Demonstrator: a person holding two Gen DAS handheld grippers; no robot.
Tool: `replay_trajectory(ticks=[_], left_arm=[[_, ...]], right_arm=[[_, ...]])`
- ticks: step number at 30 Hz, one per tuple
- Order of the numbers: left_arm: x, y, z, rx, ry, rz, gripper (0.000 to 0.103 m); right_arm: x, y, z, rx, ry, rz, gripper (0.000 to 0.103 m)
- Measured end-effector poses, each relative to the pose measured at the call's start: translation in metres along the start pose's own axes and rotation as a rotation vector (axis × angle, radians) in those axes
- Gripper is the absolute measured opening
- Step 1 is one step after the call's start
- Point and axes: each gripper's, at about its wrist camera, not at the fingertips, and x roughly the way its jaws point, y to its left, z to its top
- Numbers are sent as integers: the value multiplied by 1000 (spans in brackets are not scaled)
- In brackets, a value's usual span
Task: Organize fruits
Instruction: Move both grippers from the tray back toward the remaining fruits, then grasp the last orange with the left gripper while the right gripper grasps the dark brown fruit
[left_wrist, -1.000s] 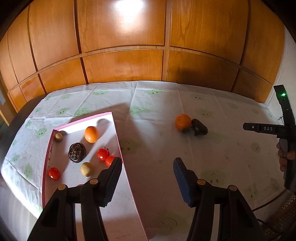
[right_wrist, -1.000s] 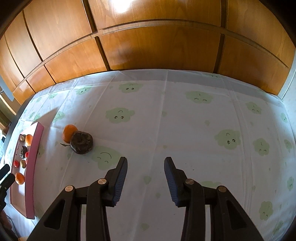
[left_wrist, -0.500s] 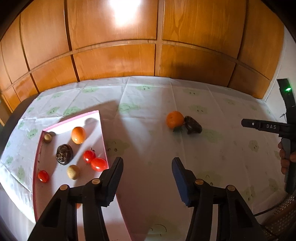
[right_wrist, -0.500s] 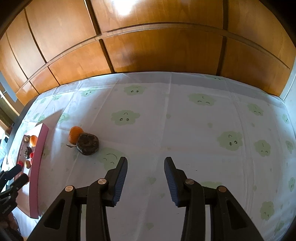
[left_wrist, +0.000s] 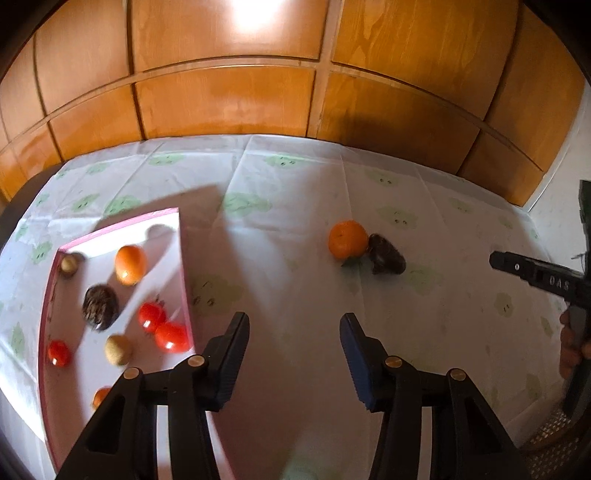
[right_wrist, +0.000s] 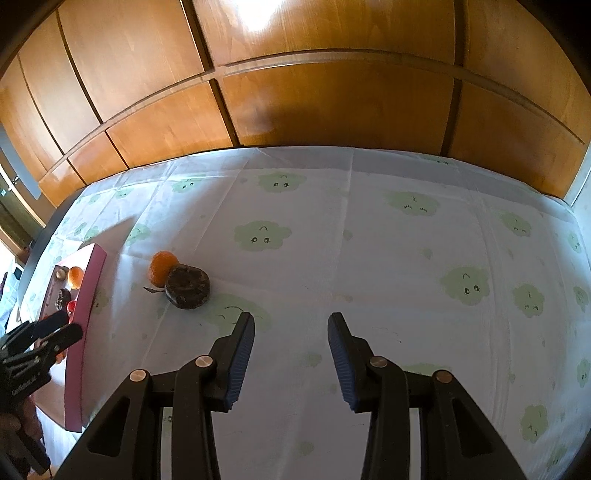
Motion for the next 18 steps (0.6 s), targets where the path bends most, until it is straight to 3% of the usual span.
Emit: replay_trajectory(ticks=[3, 10, 15, 18], left_arm=[[13, -9, 14, -4, 11, -32, 52], [53, -17, 56, -115, 40, -110, 52], [84, -22, 81, -170, 63, -131, 54], [108, -26, 84, -163, 121, -112, 54]], right_arm=[[-1, 0, 1, 1, 0, 5, 42], [0, 2, 1, -3, 6, 4, 42], [4, 4, 1, -14, 19, 5, 42], [4, 5, 1, -15, 24, 11, 42]])
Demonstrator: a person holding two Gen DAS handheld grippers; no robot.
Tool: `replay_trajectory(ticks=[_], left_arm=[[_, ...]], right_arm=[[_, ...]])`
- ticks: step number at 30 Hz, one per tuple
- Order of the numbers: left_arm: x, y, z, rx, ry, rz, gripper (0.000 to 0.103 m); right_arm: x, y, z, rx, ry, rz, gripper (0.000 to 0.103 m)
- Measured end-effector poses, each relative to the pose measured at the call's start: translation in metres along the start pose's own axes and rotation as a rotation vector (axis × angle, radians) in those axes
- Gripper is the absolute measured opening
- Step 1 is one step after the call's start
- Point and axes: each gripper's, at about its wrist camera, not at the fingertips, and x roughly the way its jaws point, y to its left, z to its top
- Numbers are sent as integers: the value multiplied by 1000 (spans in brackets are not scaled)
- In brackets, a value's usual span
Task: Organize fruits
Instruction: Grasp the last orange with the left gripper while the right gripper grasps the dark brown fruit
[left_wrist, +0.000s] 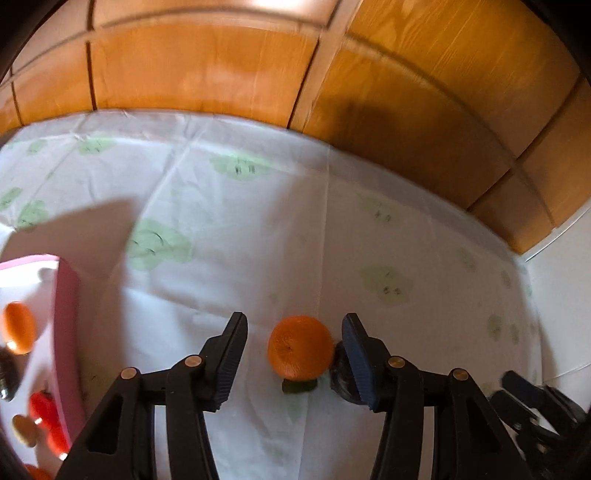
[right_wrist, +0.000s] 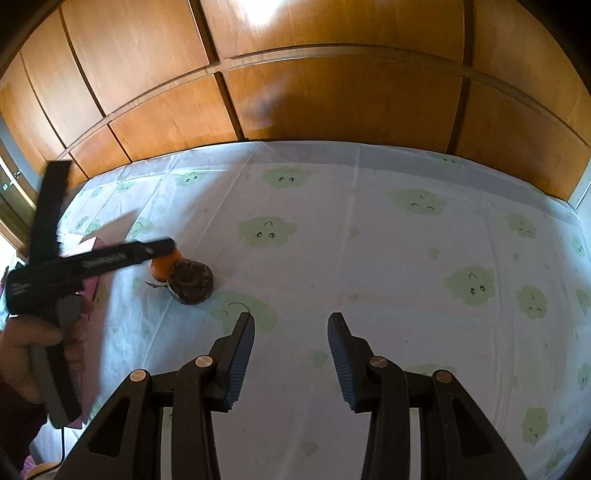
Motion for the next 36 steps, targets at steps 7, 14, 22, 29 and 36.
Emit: replay_trajectory(ticks=[7, 14, 22, 29, 36], left_arm=[[3, 4, -17, 32, 8, -59, 40], [-17, 12, -37, 56, -10, -49, 38], [-51, 23, -88, 151, -51, 3, 38], [-65, 14, -126, 269, -99, 39, 38], [-61, 7, -134, 338, -149, 74, 38]], right_arm=[[12, 3, -2, -16, 37, -12, 42], [30, 3, -11, -35, 87, -56, 42], [49, 11, -19, -8, 167, 37, 42], [52, 39, -15, -39, 168, 69, 42], [56, 64, 1, -1, 157, 171, 44]])
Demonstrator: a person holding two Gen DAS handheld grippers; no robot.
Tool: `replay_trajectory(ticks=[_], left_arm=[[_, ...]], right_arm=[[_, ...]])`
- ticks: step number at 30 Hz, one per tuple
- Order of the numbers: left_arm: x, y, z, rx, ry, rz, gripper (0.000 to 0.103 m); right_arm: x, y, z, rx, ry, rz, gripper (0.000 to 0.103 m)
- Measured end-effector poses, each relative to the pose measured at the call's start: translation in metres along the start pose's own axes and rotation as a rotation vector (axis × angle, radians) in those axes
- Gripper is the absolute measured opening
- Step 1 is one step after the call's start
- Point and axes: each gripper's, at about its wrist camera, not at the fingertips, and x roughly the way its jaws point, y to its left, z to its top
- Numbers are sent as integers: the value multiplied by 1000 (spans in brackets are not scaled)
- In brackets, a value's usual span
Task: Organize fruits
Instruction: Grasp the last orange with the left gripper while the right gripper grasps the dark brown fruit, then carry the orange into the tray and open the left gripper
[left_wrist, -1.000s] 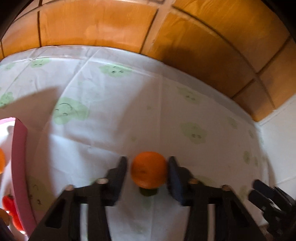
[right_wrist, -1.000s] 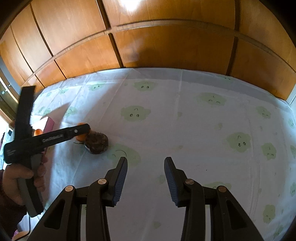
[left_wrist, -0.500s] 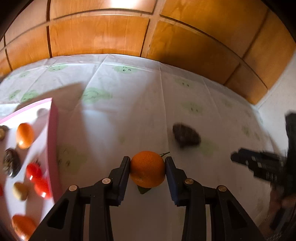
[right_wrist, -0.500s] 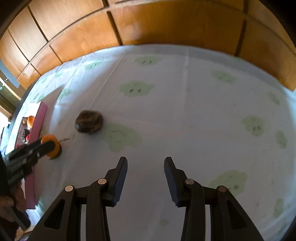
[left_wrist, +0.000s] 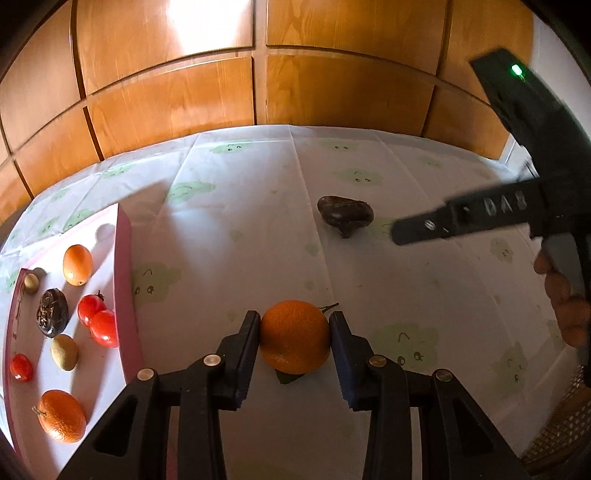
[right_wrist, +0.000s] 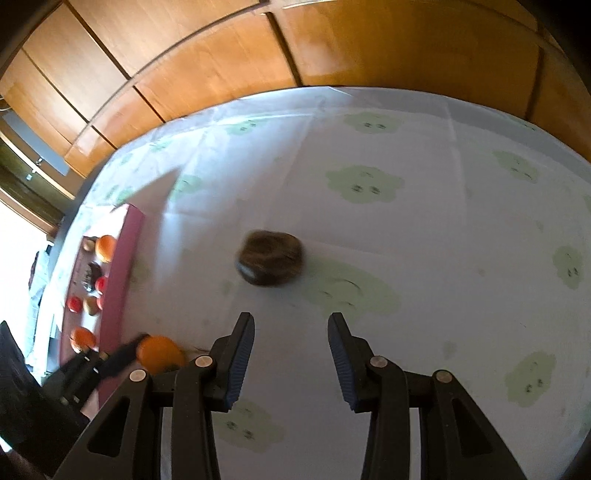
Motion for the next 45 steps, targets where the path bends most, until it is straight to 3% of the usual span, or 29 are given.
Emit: replay_trajectory(ticks=[15, 20, 22, 26, 30, 37, 45], left_arm=[[-5, 4, -8, -43, -33, -29, 39], [-4, 5, -9, -49, -24, -33, 40], [5, 6, -12, -70, 23, -47, 40], [6, -2, -16, -26, 7, -10, 40], [7, 0, -14, -37, 10, -22, 40], [6, 1, -12, -34, 8, -20, 40], [6, 4, -10, -52, 12, -27, 39]], right_arm=[[5, 7, 16, 79, -19, 45, 45], [21, 18, 30, 38, -38, -21, 57], [31, 20, 36, 20, -29, -64, 57], [53, 22, 43, -15, 14, -91, 57], [57, 25, 43, -69, 5, -116, 49], [42, 27, 14, -153, 56, -138, 49], [17, 2, -28, -199, 131, -133, 49]])
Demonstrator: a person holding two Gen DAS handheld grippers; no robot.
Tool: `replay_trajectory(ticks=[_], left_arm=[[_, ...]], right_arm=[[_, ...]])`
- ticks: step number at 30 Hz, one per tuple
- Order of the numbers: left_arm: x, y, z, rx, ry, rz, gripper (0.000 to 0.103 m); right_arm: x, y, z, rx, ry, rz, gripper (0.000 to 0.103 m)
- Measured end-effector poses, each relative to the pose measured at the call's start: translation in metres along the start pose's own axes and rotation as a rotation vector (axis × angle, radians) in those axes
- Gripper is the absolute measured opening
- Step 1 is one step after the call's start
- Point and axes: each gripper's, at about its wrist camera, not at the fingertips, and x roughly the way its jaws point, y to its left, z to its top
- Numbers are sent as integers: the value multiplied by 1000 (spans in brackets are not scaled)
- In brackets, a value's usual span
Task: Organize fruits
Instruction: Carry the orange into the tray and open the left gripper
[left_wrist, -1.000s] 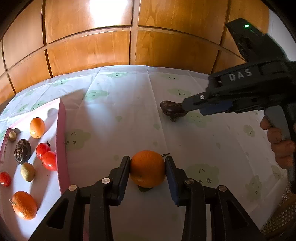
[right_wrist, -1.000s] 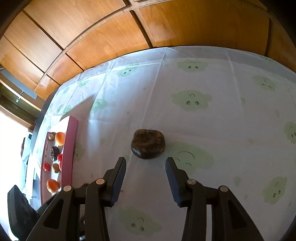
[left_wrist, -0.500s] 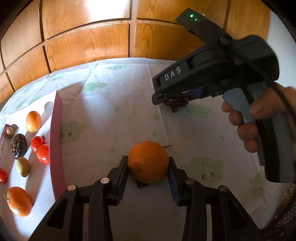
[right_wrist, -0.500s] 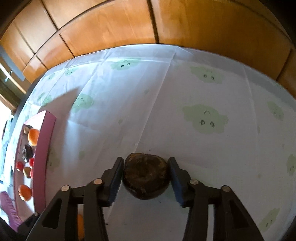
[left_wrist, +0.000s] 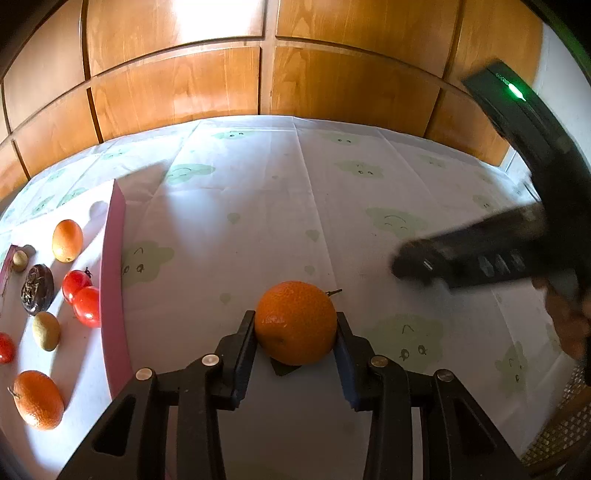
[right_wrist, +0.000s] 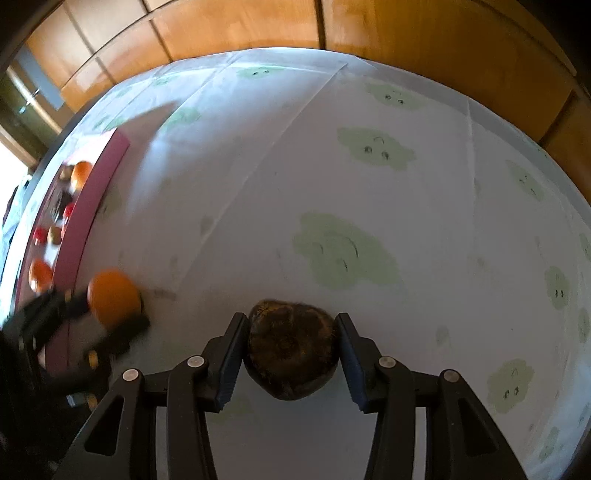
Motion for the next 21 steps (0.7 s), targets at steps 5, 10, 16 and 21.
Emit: replay_trajectory(ticks=[5, 10, 16, 21], left_arm=[[0, -2, 1, 3, 2, 3, 39], [-7, -3, 3, 14, -11, 12, 39], [-17, -5, 9, 16, -27, 18, 39], [-33, -4, 16, 10, -58, 14, 39]], right_arm=[[0, 1, -11, -45, -34, -27, 48], [-4, 1, -20, -55, -74, -20, 48], [-10, -4, -21, -69, -90, -28, 47], [-11, -5, -20, -87, -89, -34, 47]])
